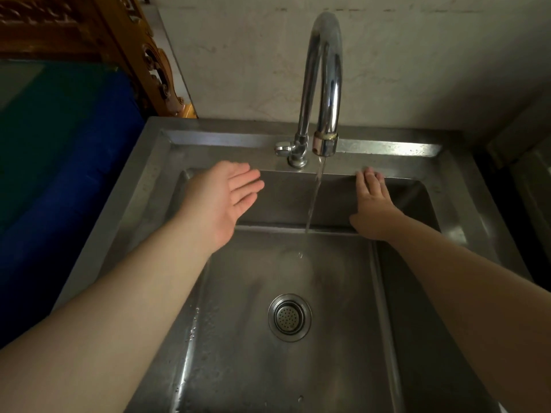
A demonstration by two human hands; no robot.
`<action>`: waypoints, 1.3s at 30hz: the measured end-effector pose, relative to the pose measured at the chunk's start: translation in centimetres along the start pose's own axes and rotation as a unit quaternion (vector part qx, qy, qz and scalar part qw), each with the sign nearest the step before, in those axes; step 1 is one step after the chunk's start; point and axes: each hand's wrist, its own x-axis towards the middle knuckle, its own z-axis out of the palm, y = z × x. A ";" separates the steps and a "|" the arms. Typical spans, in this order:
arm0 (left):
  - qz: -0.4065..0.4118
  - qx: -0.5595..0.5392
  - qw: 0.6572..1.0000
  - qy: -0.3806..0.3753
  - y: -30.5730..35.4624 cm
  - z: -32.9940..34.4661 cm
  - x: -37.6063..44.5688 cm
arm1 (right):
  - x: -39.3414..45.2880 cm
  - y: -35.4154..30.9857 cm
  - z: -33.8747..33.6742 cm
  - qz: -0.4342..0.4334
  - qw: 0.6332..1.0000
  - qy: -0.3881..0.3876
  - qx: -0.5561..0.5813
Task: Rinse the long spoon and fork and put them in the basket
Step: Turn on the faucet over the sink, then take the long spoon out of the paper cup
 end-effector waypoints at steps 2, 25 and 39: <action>0.042 0.054 0.997 0.024 0.0 -1.1 -2.0 | -1.2 0.2 -0.2 -0.003 0.999 -0.012 0.048; 0.361 0.438 0.786 0.247 10.8 -25.2 -27.8 | -27.1 -33.1 -0.6 -0.335 0.875 0.172 0.306; 0.220 0.330 0.762 0.511 2.3 -48.1 -39.3 | -35.6 -51.0 7.1 -0.345 0.895 -0.148 0.240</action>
